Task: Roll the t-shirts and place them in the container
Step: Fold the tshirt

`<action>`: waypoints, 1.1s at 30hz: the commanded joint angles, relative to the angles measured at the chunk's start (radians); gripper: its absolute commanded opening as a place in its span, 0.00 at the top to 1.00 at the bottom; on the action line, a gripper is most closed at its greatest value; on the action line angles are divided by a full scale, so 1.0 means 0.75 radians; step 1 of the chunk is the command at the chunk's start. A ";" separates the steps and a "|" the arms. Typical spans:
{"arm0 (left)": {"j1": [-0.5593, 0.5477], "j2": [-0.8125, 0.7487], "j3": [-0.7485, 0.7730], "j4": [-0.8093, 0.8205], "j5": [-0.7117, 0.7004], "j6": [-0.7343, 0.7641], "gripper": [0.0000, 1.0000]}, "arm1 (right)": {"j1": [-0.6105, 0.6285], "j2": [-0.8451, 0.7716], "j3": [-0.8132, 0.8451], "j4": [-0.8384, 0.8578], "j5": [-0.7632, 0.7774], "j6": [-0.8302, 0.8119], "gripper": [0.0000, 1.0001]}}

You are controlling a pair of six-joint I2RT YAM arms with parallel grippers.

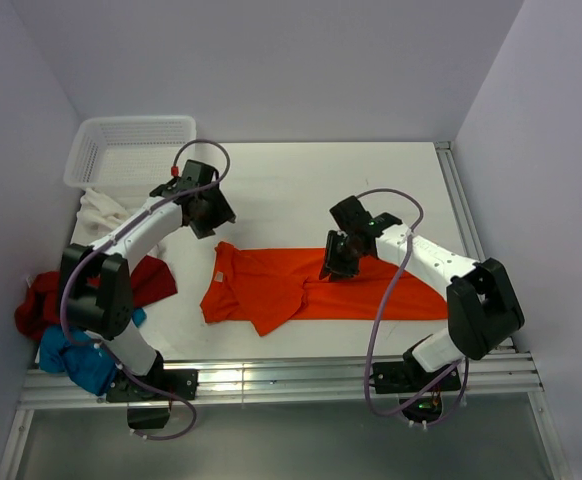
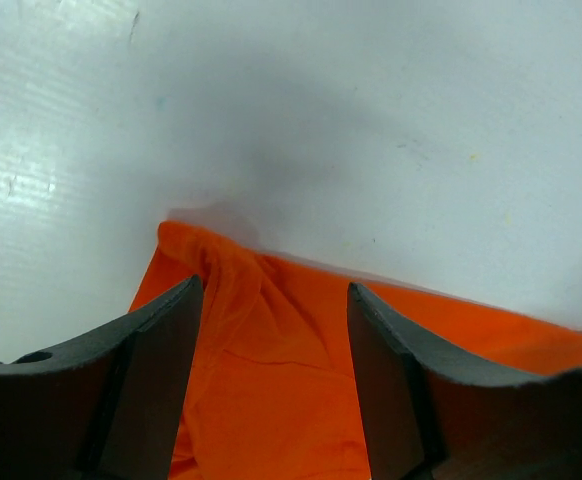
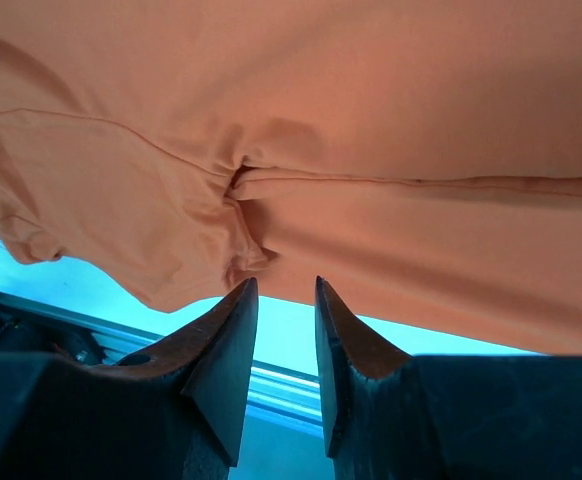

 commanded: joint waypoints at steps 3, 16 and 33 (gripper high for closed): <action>0.006 0.072 0.110 -0.022 0.064 0.143 0.36 | -0.010 0.017 0.096 0.026 -0.063 0.005 0.64; 0.003 0.242 0.204 -0.099 0.152 0.241 0.47 | -0.012 0.039 0.113 0.051 -0.076 0.040 0.66; -0.080 0.320 0.219 -0.169 0.092 0.268 0.55 | -0.034 0.072 0.123 0.061 -0.102 0.024 0.68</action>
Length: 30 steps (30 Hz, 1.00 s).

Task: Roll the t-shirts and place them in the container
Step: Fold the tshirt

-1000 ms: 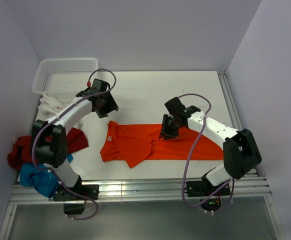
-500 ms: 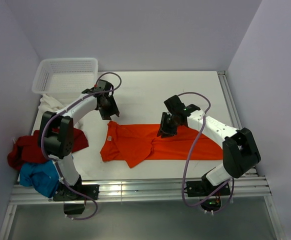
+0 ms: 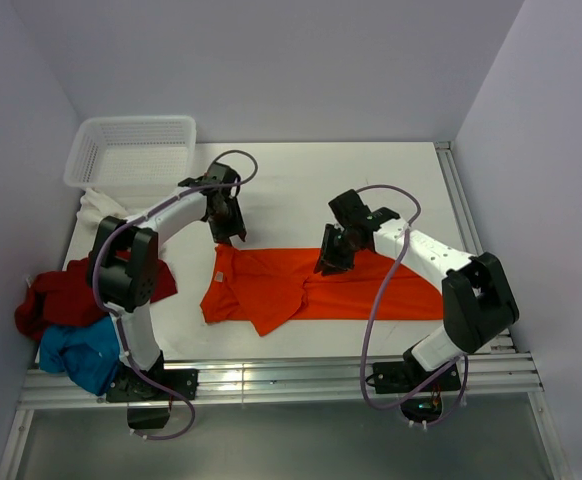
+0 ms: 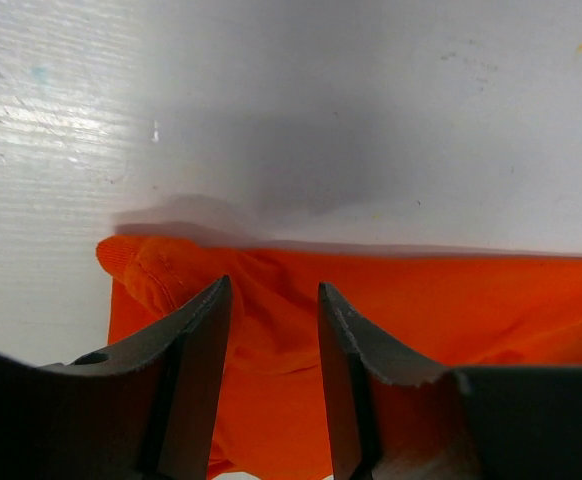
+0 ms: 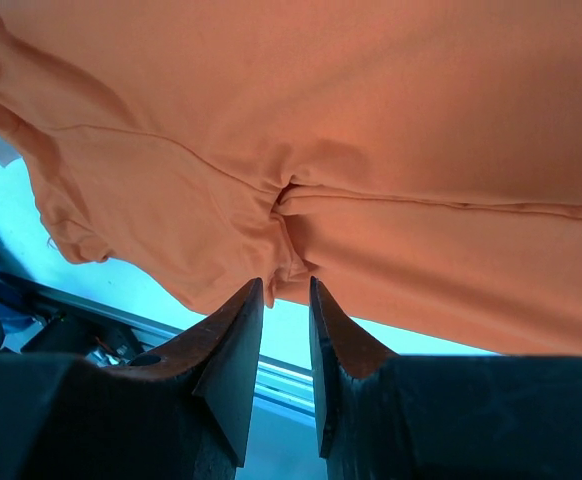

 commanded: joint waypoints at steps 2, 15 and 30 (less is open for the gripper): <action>-0.013 -0.021 -0.006 -0.036 -0.030 0.021 0.56 | -0.022 0.018 0.059 0.026 -0.022 -0.014 0.68; -0.013 -0.074 -0.057 -0.167 -0.304 0.025 0.62 | -0.032 0.069 0.069 0.044 -0.055 -0.018 0.68; 0.056 -0.117 -0.143 -0.137 -0.319 0.007 0.66 | -0.071 0.069 0.044 0.048 -0.069 -0.034 0.68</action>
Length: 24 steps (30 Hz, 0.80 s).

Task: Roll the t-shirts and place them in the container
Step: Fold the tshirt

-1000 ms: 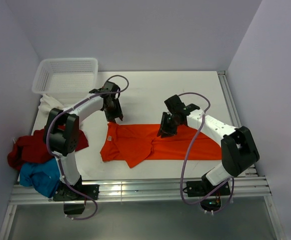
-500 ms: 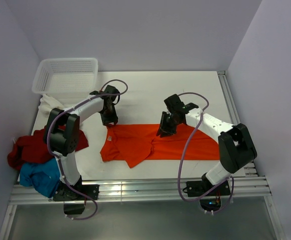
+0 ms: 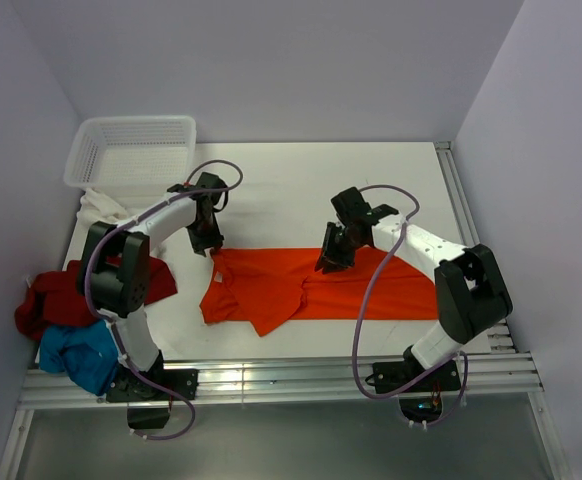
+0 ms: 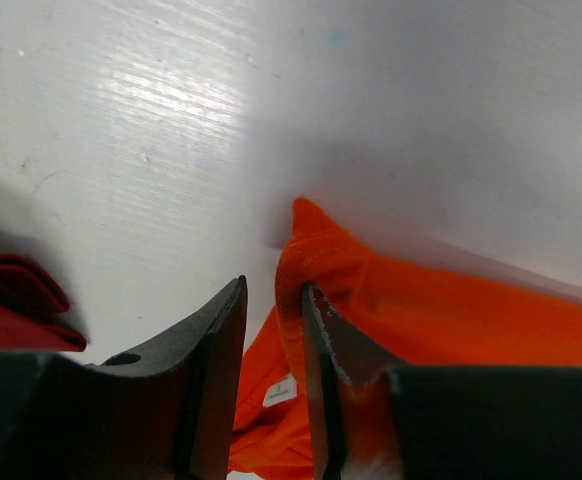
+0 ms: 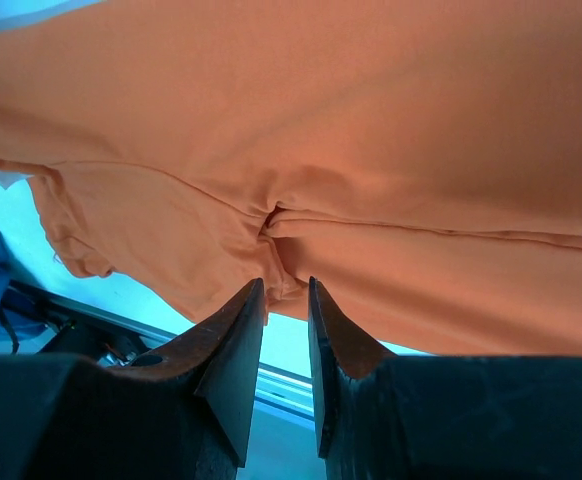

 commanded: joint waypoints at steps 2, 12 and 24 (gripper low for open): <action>0.014 -0.028 -0.004 0.006 -0.023 0.001 0.67 | -0.020 -0.007 0.026 0.027 -0.026 -0.023 0.68; 0.054 -0.173 -0.084 0.147 0.083 -0.030 0.51 | -0.030 -0.017 0.005 0.036 -0.037 -0.021 0.68; 0.054 -0.140 -0.172 0.315 0.233 -0.101 0.54 | -0.038 -0.021 0.003 0.023 -0.041 -0.025 0.68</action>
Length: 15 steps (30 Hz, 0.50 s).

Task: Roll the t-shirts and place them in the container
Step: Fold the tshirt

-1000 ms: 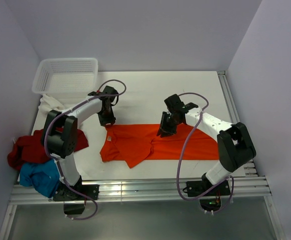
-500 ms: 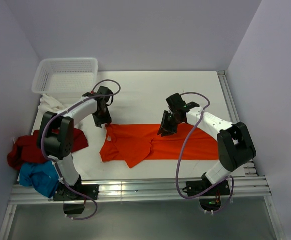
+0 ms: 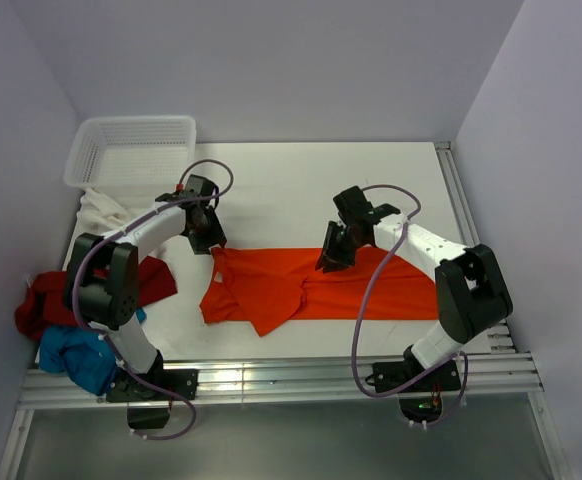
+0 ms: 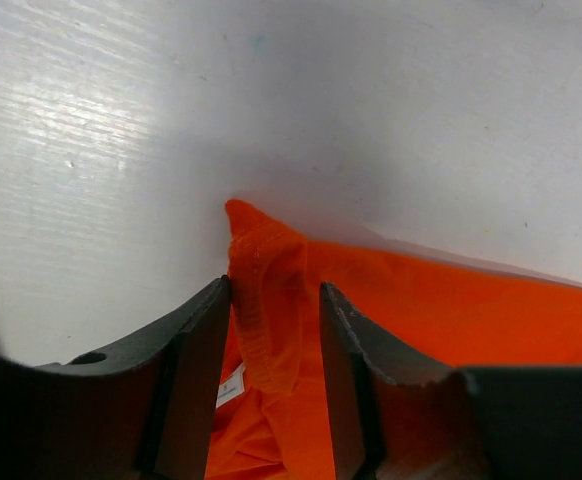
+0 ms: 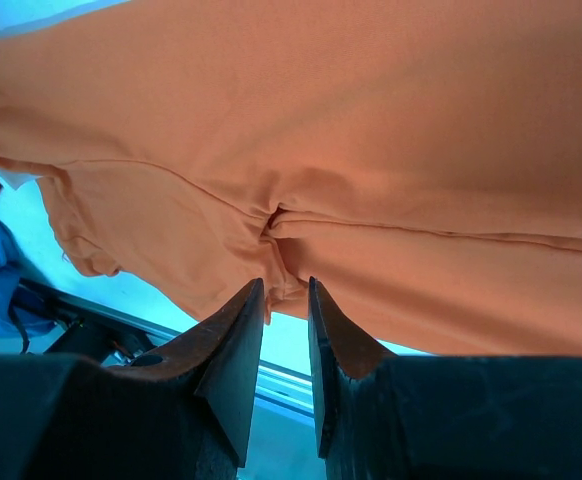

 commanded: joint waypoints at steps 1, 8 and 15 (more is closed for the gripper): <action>-0.003 0.005 -0.005 0.079 0.060 -0.034 0.54 | -0.016 -0.023 0.004 0.020 -0.014 -0.025 0.68; -0.001 -0.003 -0.001 -0.011 -0.063 -0.048 0.84 | -0.030 -0.030 -0.002 0.016 -0.010 -0.023 0.68; 0.038 -0.036 0.001 -0.058 -0.157 -0.054 0.99 | -0.055 -0.048 -0.016 0.000 0.046 -0.023 0.69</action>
